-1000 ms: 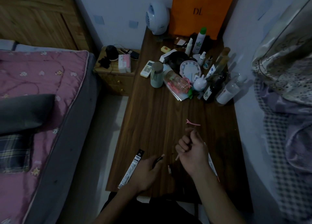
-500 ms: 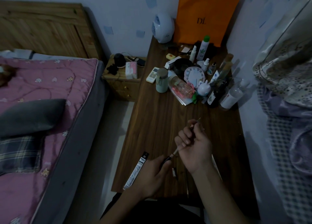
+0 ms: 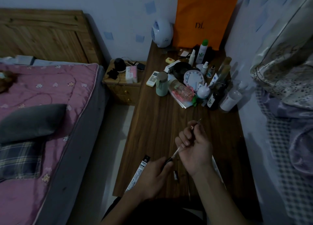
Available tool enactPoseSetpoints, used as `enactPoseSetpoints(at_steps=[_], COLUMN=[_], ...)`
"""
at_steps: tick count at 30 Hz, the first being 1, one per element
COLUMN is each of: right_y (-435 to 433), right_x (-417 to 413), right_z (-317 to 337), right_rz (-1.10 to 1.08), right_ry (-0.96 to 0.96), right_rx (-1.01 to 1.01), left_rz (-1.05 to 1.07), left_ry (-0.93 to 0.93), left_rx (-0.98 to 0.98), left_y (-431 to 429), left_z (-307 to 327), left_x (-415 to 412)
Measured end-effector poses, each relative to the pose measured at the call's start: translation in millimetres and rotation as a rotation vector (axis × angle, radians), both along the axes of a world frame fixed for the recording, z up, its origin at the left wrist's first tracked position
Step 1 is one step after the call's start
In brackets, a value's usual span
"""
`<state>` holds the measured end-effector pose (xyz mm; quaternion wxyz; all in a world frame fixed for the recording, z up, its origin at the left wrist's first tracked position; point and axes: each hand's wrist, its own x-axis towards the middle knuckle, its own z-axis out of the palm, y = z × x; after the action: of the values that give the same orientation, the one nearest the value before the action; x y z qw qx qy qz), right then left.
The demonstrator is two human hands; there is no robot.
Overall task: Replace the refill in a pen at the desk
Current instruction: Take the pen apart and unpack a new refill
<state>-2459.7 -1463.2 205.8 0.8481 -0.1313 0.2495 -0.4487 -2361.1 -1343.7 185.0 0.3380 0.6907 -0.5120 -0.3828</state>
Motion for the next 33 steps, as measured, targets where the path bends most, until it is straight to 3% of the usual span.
enactPoseSetpoints(at_steps=[16,27,33], right_y=[7.9,27.8,34.1], right_x=[5.2,-2.0,-6.0], right_z=[7.9,-14.8,-20.2], right_rz=[0.037,0.186,0.249], right_ry=[0.081,0.666,0.761], right_rx=[-0.161,-0.430,-0.423], left_rz=[0.028,0.133,0.126], left_ry=[0.106,0.131,0.093], left_rx=[-0.028,0.006,0.020], left_y=[0.0,1.8,3.4], left_z=[10.1,8.6,1.5], left_x=[1.9,6.8,6.8])
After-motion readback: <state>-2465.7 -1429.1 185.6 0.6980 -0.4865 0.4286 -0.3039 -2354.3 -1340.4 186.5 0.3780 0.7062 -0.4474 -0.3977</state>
